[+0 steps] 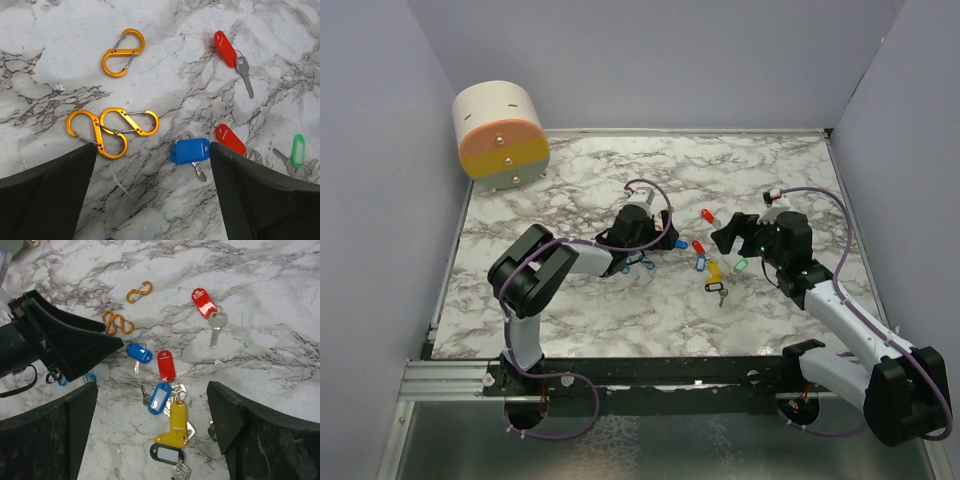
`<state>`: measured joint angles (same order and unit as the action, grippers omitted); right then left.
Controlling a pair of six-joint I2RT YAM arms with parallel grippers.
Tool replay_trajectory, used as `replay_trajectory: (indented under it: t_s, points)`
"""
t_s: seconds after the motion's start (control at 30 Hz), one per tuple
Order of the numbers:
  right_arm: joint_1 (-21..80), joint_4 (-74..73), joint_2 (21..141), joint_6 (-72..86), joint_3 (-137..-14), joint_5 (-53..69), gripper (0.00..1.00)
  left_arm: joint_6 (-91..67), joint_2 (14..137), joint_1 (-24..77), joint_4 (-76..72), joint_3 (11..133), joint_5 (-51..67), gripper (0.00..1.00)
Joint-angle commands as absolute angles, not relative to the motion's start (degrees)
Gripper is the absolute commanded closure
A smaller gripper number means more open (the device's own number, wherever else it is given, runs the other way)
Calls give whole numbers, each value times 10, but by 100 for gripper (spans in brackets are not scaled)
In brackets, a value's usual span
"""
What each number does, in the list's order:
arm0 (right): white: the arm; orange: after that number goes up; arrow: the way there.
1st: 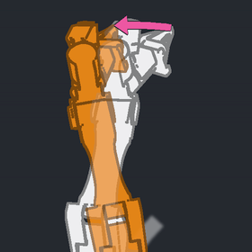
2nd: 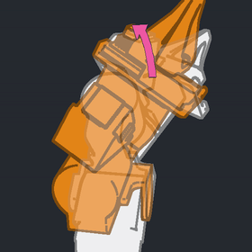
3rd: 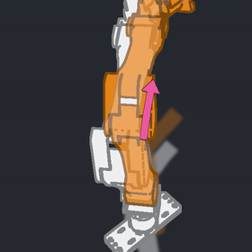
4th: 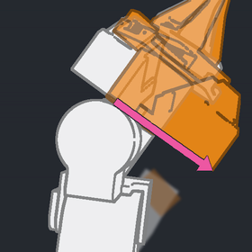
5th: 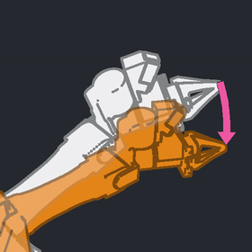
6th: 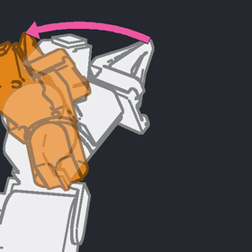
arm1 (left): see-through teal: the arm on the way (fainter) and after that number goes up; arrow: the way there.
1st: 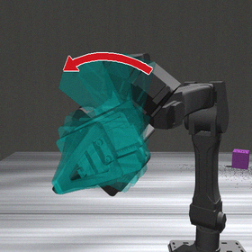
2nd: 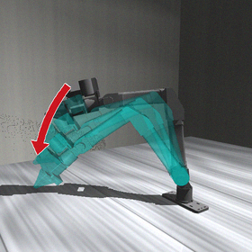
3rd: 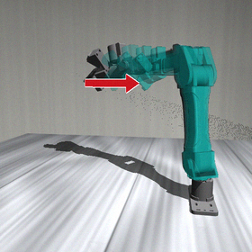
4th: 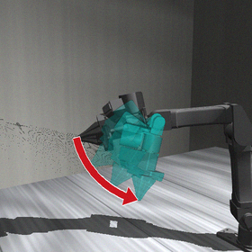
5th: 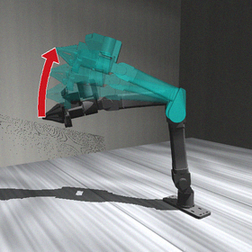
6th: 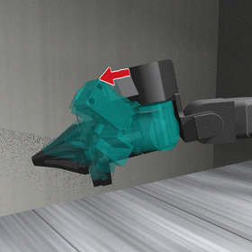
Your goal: Put the keys on the keyring
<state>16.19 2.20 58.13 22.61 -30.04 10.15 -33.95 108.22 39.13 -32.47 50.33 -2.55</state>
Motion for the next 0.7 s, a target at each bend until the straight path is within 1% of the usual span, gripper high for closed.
replay_trajectory:
  t_s: [0.0,0.17,0.3,0.53,0.67]
  points:
    - [165,38,584,220,-301,102,8,-333,1106,369,-291,515,-5,1]
    - [165,38,584,220,-303,102,8,-325,1102,348,-290,527,2,1]
    - [165,35,582,220,-304,101,8,-319,1076,336,-289,510,-8,1]
    - [165,34,579,221,-303,104,8,-314,1003,311,-272,443,-39,1]
    - [165,35,580,221,-304,106,8,-298,926,311,-249,407,-66,1]
